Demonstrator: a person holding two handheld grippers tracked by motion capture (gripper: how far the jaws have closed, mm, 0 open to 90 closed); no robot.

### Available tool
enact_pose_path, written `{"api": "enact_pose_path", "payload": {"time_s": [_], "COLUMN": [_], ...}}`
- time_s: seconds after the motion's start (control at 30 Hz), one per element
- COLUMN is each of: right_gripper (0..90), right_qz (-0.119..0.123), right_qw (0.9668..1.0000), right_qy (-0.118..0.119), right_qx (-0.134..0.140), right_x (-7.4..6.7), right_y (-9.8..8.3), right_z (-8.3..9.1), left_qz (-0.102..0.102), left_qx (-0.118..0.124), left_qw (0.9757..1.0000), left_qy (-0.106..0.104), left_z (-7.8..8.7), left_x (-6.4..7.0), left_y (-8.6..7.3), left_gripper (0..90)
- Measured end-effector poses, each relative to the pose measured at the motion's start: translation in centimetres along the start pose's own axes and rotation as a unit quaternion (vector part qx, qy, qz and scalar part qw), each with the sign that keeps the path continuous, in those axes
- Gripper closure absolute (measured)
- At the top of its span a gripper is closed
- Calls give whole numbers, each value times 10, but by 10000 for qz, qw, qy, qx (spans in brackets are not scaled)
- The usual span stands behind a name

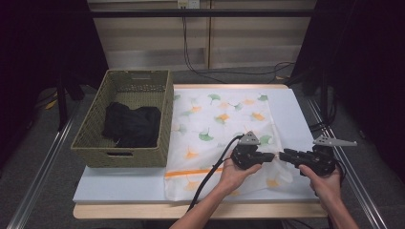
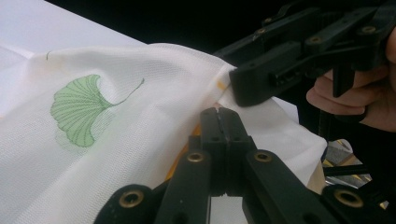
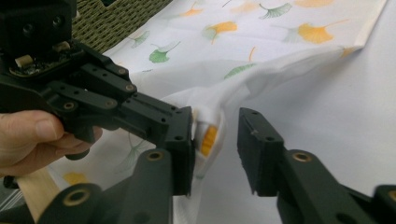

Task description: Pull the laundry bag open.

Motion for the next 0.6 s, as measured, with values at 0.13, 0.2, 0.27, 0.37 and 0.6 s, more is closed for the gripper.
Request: {"api": "enact_pose_path", "payload": {"time_s": [0.13,0.2,0.27,0.37,0.6], "right_gripper": [615,622,708,767,793], "right_qz": [-130,-181,-175,-152,-128], "right_qw": [9998,9993,9988,9986,9983], "right_qy": [175,319,455,503,566], "right_qx": [33,68,83,62,-40], "right_x": [0,0,-2,-3,-2], "right_y": [-2,0,0,0,-2], "right_z": [0,-1,-2,-4,-6], "left_qz": [-37,-14,-87,-8,-42], "left_qx": [-26,-32,-54,-20,-84], "left_qw": [10000,10000,9999,10000,9999], "left_qy": [-8,-34,-48,-60,-62], "left_z": [3,3,2,1,1], "left_x": [-1,-1,0,1,1], "left_y": [0,-1,-2,-2,-4], "left_gripper": [900,900,900,900,900]}}
Point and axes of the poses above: each handheld gripper's, and its own axes: z roughly backward along the jaws, y roughly out of its top, x roughly to its right, the point moved 8 cm from there along -z, roughly forward along the jaws, and after that the axes turned 12 degrees about y, right-handed, at the moved point
